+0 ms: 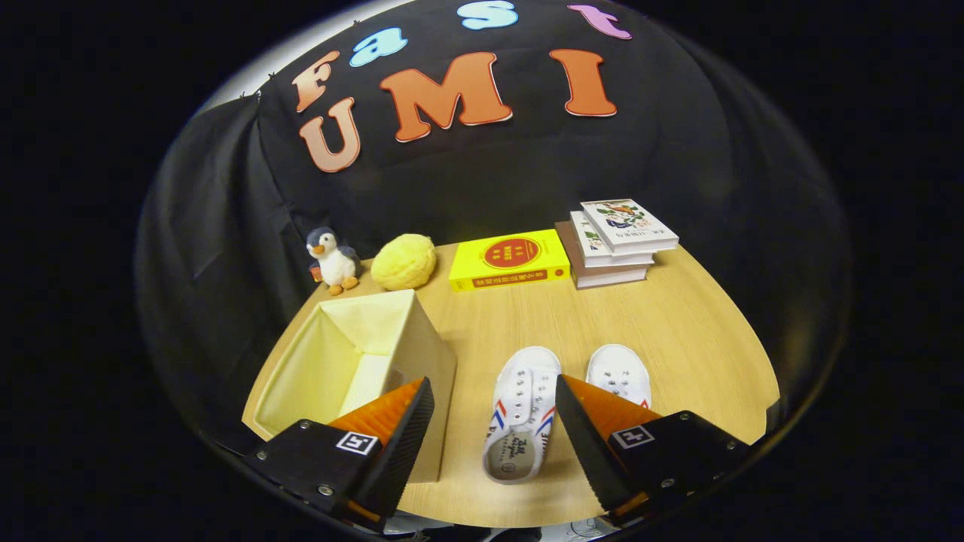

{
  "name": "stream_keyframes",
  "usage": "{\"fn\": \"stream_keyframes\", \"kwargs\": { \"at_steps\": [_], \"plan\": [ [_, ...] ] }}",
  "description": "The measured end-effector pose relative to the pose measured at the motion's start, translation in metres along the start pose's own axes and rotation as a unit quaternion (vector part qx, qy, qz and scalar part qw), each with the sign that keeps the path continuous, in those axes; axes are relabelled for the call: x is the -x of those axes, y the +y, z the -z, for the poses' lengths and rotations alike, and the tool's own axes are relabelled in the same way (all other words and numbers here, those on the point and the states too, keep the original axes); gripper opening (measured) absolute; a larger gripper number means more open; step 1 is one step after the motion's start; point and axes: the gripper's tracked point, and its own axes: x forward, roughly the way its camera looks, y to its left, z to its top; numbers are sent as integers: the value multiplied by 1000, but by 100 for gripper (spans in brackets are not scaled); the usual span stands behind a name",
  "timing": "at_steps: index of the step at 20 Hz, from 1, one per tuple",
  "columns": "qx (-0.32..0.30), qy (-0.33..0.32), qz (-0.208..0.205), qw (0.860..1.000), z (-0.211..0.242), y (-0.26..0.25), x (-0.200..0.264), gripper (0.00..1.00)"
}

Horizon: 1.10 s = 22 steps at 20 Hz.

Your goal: Open the storage box then place both shoes into the box .Put the left shoe in first, then the right shoe, with the right side of both shoes facing outward in a uniform manner.

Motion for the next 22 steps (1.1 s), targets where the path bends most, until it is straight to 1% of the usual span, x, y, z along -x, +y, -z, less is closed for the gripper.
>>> {"fn": "stream_keyframes", "kwargs": {
  "at_steps": [5,10,13,16,19,20,22],
  "plan": [
    [13,47,27,998,41,-29,-24,84],
    [13,110,44,993,86,-43,-53,70],
    [7,132,49,990,101,-47,-68,61],
    [3,144,45,989,108,-46,-80,55],
    [11,158,42,986,117,-44,-89,55],
    [4,156,38,987,116,-41,-90,54],
    [-5,168,27,985,118,-40,-91,51]
  ]
}}
